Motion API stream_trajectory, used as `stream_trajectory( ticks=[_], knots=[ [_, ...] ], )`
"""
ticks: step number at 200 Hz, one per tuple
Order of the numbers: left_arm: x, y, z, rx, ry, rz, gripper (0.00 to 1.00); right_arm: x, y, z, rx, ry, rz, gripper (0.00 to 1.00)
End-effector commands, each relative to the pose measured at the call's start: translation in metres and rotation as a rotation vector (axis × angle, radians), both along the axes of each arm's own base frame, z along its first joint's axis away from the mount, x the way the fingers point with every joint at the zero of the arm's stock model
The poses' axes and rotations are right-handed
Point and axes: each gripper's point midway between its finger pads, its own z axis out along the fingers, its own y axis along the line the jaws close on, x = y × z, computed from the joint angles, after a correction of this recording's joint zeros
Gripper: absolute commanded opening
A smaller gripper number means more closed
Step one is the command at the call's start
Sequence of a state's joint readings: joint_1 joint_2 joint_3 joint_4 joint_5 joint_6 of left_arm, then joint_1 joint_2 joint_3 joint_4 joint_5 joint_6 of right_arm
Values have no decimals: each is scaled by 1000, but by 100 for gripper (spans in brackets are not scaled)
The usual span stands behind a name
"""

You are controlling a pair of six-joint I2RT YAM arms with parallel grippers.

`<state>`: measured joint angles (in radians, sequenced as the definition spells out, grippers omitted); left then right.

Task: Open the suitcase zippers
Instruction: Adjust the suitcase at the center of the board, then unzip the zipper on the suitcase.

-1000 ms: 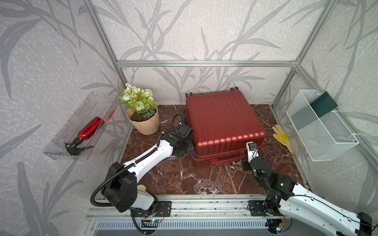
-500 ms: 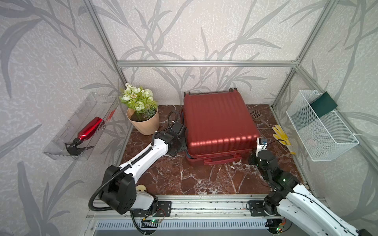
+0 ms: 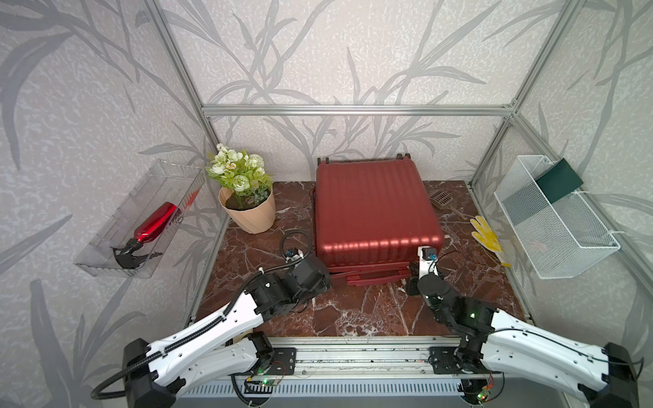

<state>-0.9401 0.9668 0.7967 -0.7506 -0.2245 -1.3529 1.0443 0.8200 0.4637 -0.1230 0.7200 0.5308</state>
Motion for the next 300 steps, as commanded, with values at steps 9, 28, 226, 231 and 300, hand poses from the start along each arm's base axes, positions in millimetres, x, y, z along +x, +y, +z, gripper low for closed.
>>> stream_trajectory(
  ticks=[9,28,226,231,300],
  knots=[
    [13,-24,11,-135,-63,160,75,-4,67,43,174,-74,108,0],
    [14,-28,8,-140,-63,201,76,-13,93,51,185,-94,173,0],
    [54,-41,-82,-173,8,480,60,-33,91,42,164,-94,215,0],
    [55,-42,-86,-171,18,484,59,-33,92,42,165,-94,216,0],
    [70,-20,-110,-84,72,545,18,-34,96,35,155,-91,242,0]
  ],
)
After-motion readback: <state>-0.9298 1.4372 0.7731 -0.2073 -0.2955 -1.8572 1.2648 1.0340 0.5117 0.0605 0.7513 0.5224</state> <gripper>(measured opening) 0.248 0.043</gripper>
